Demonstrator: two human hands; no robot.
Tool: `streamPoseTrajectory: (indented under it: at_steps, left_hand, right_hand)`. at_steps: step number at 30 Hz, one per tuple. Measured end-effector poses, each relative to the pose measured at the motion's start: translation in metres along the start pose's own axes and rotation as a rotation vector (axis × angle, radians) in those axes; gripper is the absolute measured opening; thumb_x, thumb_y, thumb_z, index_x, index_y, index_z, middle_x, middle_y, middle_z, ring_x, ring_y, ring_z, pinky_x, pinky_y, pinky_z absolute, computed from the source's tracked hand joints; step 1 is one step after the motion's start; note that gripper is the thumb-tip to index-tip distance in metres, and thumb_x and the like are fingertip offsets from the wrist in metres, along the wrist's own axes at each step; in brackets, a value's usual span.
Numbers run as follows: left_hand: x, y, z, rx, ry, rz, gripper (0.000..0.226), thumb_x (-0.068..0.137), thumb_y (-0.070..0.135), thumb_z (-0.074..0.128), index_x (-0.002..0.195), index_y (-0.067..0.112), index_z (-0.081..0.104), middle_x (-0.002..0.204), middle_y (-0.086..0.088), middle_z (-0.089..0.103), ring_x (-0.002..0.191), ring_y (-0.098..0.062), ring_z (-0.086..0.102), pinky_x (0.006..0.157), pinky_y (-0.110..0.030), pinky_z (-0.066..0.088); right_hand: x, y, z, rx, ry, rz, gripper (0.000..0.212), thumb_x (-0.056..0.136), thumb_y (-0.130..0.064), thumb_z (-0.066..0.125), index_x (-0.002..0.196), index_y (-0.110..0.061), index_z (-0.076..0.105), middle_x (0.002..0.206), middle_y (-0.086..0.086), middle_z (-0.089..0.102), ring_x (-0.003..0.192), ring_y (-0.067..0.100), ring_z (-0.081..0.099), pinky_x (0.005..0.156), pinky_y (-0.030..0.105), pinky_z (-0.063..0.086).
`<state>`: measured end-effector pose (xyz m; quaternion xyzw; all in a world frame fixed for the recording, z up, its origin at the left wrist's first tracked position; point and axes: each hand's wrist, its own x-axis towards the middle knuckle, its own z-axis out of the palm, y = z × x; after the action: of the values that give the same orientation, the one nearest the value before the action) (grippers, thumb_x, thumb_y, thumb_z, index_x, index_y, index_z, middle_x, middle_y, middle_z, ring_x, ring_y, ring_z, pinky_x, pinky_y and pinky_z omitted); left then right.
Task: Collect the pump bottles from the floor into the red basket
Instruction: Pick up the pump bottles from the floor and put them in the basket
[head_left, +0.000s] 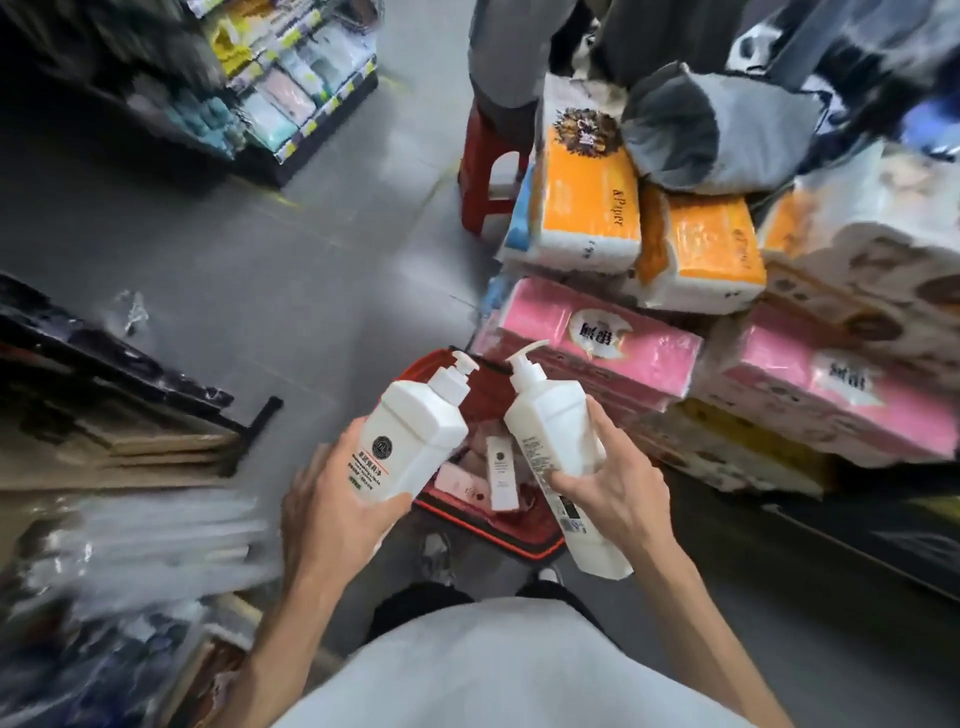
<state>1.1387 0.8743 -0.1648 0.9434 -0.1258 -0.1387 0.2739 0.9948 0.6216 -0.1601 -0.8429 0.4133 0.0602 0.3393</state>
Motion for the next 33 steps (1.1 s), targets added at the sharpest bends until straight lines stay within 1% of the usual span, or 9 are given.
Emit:
streamPoseTrajectory:
  at_steps: [4, 7, 10, 14, 21, 25, 27, 31, 33]
  left_hand:
    - [0.038, 0.0, -0.004, 0.027, -0.059, 0.077, 0.087, 0.062, 0.037, 0.087, 0.137, 0.044, 0.043, 0.111, 0.0, 0.062, 0.105, -0.032, 0.056, 0.085, -0.047, 0.049]
    - [0.06, 0.005, 0.0, 0.064, -0.121, 0.12, 0.086, 0.063, 0.038, 0.085, 0.137, 0.043, 0.043, 0.11, -0.001, 0.06, 0.105, -0.032, 0.054, 0.086, -0.046, 0.047]
    - [0.074, 0.012, 0.008, 0.1, -0.175, 0.151, 0.087, 0.063, 0.04, 0.085, 0.14, 0.041, 0.045, 0.11, -0.001, 0.06, 0.105, -0.031, 0.053, 0.085, -0.045, 0.046]
    - [0.085, 0.03, 0.018, 0.113, -0.211, 0.185, 0.09, 0.063, 0.039, 0.086, 0.142, 0.04, 0.044, 0.11, 0.0, 0.059, 0.105, -0.03, 0.051, 0.086, -0.043, 0.044]
    - [0.091, 0.048, 0.034, 0.071, -0.283, 0.143, 0.093, 0.058, 0.042, 0.086, 0.14, 0.046, 0.043, 0.111, 0.011, 0.057, 0.105, -0.02, 0.052, 0.086, -0.043, 0.048]
    - [0.107, 0.045, 0.071, -0.013, -0.329, 0.092, 0.092, 0.049, 0.056, 0.072, 0.135, 0.047, 0.044, 0.111, 0.015, 0.058, 0.105, -0.019, 0.054, 0.087, -0.048, 0.052]
    - [0.12, 0.043, 0.092, -0.025, -0.346, 0.077, 0.089, 0.049, 0.053, 0.073, 0.133, 0.046, 0.045, 0.113, 0.014, 0.059, 0.107, -0.019, 0.053, 0.089, -0.049, 0.051]
    - [0.145, 0.036, 0.13, 0.013, -0.363, 0.037, 0.086, 0.059, 0.034, 0.087, 0.133, 0.042, 0.045, 0.121, 0.01, 0.058, 0.111, -0.02, 0.049, 0.093, -0.049, 0.047]
    - [0.162, 0.032, 0.152, 0.01, -0.37, 0.026, 0.087, 0.058, 0.036, 0.086, 0.135, 0.039, 0.046, 0.123, 0.007, 0.058, 0.112, -0.021, 0.048, 0.095, -0.047, 0.045]
  right_hand:
    - [0.0, -0.008, 0.01, 0.033, 0.063, 0.061, 0.1, 0.071, -0.048, 0.074, 0.153, -0.053, 0.017, 0.123, -0.004, 0.062, 0.101, 0.02, 0.059, 0.083, 0.045, 0.046]
    - [0.001, -0.007, 0.016, 0.035, 0.07, 0.116, 0.099, 0.072, -0.047, 0.074, 0.153, -0.051, 0.017, 0.124, -0.003, 0.062, 0.104, 0.024, 0.061, 0.076, 0.039, 0.041]
    - [-0.003, -0.001, 0.019, 0.054, 0.08, 0.166, 0.1, 0.071, -0.048, 0.073, 0.153, -0.053, 0.017, 0.126, -0.006, 0.062, 0.108, 0.024, 0.061, 0.078, 0.041, 0.043]
    - [0.0, 0.013, 0.019, 0.101, 0.093, 0.214, 0.098, 0.069, -0.051, 0.071, 0.15, -0.056, 0.017, 0.119, -0.009, 0.062, 0.103, 0.022, 0.061, 0.078, 0.041, 0.046]
    - [0.027, 0.04, 0.019, 0.145, 0.06, 0.24, 0.094, 0.07, -0.047, 0.071, 0.148, -0.058, 0.019, 0.111, -0.01, 0.06, 0.095, 0.019, 0.057, 0.073, 0.039, 0.041]
    - [0.059, 0.062, 0.031, 0.138, 0.032, 0.246, 0.094, 0.07, -0.05, 0.068, 0.148, -0.059, 0.017, 0.111, -0.012, 0.059, 0.095, 0.018, 0.057, 0.072, 0.038, 0.041]
    - [0.077, 0.072, 0.037, 0.107, 0.012, 0.256, 0.095, 0.07, -0.051, 0.068, 0.148, -0.06, 0.015, 0.109, -0.012, 0.058, 0.095, 0.021, 0.058, 0.074, 0.039, 0.041]
    - [0.104, 0.088, 0.055, 0.111, -0.02, 0.3, 0.096, 0.069, -0.05, 0.068, 0.15, -0.059, 0.016, 0.113, -0.007, 0.059, 0.102, 0.025, 0.057, 0.081, 0.043, 0.042]
    - [0.119, 0.097, 0.069, 0.122, -0.018, 0.326, 0.095, 0.068, -0.051, 0.067, 0.149, -0.059, 0.017, 0.113, -0.006, 0.059, 0.102, 0.027, 0.057, 0.08, 0.043, 0.039]
